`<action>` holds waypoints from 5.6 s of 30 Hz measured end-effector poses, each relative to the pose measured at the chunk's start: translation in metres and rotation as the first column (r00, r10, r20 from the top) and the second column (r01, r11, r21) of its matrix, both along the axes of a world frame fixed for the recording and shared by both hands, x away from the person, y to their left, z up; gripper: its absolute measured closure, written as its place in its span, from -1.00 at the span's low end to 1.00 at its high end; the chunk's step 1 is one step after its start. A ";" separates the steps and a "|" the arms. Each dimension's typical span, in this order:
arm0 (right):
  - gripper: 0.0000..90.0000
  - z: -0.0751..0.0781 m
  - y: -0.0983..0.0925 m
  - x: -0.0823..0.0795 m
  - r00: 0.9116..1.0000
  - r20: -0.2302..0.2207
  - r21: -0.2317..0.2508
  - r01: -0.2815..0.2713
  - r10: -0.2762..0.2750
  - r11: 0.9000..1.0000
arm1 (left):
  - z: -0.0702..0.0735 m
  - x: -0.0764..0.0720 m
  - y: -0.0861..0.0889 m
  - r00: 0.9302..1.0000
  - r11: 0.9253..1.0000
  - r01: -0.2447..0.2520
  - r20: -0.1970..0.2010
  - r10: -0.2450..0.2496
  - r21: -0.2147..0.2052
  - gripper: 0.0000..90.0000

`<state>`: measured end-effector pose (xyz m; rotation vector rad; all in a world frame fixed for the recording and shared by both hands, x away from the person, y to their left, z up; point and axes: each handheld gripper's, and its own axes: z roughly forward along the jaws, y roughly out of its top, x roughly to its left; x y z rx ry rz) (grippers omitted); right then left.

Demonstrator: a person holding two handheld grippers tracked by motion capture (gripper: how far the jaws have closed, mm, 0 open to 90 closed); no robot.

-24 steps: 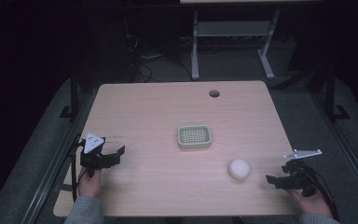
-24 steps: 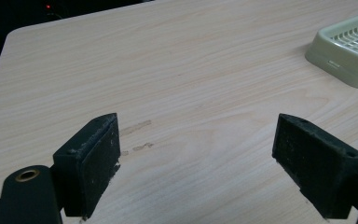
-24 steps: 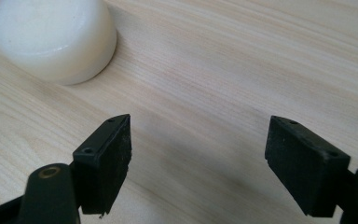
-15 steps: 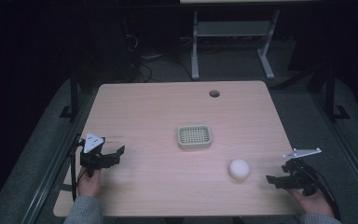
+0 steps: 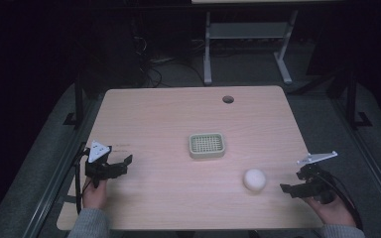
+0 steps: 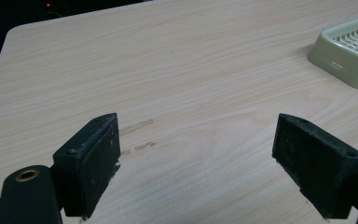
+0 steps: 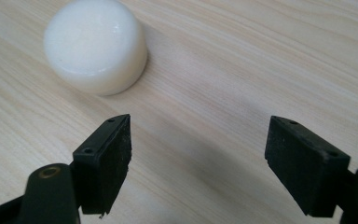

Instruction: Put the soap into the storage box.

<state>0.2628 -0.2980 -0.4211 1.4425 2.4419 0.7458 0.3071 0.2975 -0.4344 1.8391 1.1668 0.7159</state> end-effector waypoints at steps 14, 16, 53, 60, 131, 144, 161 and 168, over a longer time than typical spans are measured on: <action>-0.51 0.023 0.018 0.006 0.998 -0.022 -0.032 -0.067 0.066 0.997 | -0.001 0.001 0.003 1.000 1.000 -0.006 -0.003 0.006 -0.003 -0.67; -0.51 0.024 0.020 0.006 0.997 -0.024 -0.037 -0.072 0.072 0.997 | 0.000 0.001 0.003 1.000 1.000 -0.007 -0.004 0.007 -0.003 -0.67; -0.57 0.033 0.075 0.033 0.972 -0.098 -0.102 -0.224 0.215 0.969 | 0.000 0.001 0.006 1.000 1.000 -0.005 -0.008 0.005 -0.024 -0.67; -0.58 0.032 0.083 0.038 0.965 -0.111 -0.109 -0.248 0.236 0.963 | 0.000 0.001 0.006 1.000 1.000 -0.010 -0.006 0.010 -0.016 -0.67; -0.49 -0.019 0.122 0.065 0.918 -0.289 -0.251 -0.345 0.271 0.904 | -0.001 0.002 0.008 1.000 1.000 -0.009 -0.014 0.008 -0.019 -0.67; -0.48 -0.018 0.124 0.063 0.914 -0.301 -0.263 -0.355 0.274 0.897 | -0.001 0.002 0.008 1.000 1.000 -0.009 -0.015 0.008 -0.017 -0.67; -0.48 -0.005 0.122 0.063 0.921 -0.275 -0.249 -0.346 0.277 0.905 | -0.002 0.002 0.008 1.000 1.000 -0.010 -0.016 0.010 -0.023 -0.67; -0.48 0.000 0.121 0.065 0.919 -0.273 -0.241 -0.351 0.284 0.905 | -0.003 0.003 0.008 1.000 1.000 -0.012 -0.018 0.011 -0.023 -0.67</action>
